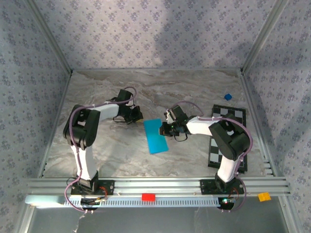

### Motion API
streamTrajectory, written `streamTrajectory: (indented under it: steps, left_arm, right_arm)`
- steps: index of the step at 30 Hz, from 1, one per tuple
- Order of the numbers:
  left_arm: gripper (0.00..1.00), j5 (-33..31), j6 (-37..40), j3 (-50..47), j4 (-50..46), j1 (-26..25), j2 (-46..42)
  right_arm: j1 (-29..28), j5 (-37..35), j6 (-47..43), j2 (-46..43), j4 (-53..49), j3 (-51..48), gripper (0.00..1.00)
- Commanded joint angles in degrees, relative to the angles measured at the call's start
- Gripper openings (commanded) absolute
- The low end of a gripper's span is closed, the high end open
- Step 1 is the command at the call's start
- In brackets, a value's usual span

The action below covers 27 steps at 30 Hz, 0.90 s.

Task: Fold a paper plane with a square sheet of paper (pick it up from the middle)
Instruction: First fold the square sheet of paper in half at the center of the table.

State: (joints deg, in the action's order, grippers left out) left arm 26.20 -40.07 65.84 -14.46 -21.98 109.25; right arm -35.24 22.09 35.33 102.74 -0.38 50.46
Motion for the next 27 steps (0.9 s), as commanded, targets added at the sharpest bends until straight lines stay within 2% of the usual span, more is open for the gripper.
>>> streamTrajectory:
  steps: [1,5,11,20,27]
  left_arm:
    - [0.06,-1.50,0.72,-0.92,-0.85,-1.08,-6.95]
    - [0.07,1.60,1.60,-3.34,2.08,-2.94,-8.79]
    - [0.06,8.41,1.01,-5.65,7.26,-5.24,-5.24]
    - [0.05,5.02,0.36,-9.33,11.51,-3.50,1.87]
    - [0.06,2.15,-2.24,-10.11,13.37,-0.53,1.45]
  right_arm:
    - [-0.09,-6.52,0.26,3.79,-11.35,-3.61,0.00]
    - [-0.09,-6.74,0.23,3.96,-11.69,-3.59,0.00]
    - [-0.05,-6.90,1.66,4.05,-11.32,-4.14,0.00]
    - [-0.17,-7.35,2.11,3.89,-10.84,-5.16,0.00]
    - [-0.18,-7.14,2.13,3.78,-10.57,-5.47,0.00]
